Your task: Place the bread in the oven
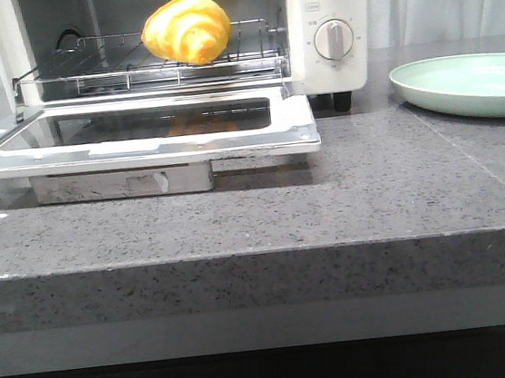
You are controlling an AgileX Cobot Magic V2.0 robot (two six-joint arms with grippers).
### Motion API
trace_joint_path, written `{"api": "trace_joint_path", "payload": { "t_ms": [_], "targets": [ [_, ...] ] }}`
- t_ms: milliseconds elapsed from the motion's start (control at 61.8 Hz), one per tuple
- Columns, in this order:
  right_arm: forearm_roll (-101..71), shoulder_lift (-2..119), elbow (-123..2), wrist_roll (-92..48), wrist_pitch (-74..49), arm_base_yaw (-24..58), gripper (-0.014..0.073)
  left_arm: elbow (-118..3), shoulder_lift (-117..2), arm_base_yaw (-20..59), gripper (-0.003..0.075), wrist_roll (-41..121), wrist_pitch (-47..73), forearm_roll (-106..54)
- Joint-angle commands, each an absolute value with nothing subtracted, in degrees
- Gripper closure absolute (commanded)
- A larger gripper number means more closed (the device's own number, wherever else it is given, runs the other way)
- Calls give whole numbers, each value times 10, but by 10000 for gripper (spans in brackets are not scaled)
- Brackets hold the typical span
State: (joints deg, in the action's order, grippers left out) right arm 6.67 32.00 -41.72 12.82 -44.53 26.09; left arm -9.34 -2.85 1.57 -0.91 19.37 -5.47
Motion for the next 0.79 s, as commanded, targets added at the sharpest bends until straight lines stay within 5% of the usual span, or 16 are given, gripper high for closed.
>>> {"api": "trace_joint_path", "payload": {
  "t_ms": [0,210,776],
  "targets": [
    [78,320,-431,123,-410,259,661,-66,-4,12,738,-12,86,-65],
    [78,320,-431,123,-410,259,661,21,19,13,738,-12,-48,-65],
    [78,320,-431,123,-410,259,661,20,17,13,738,-12,-36,-55]
  ]
}}
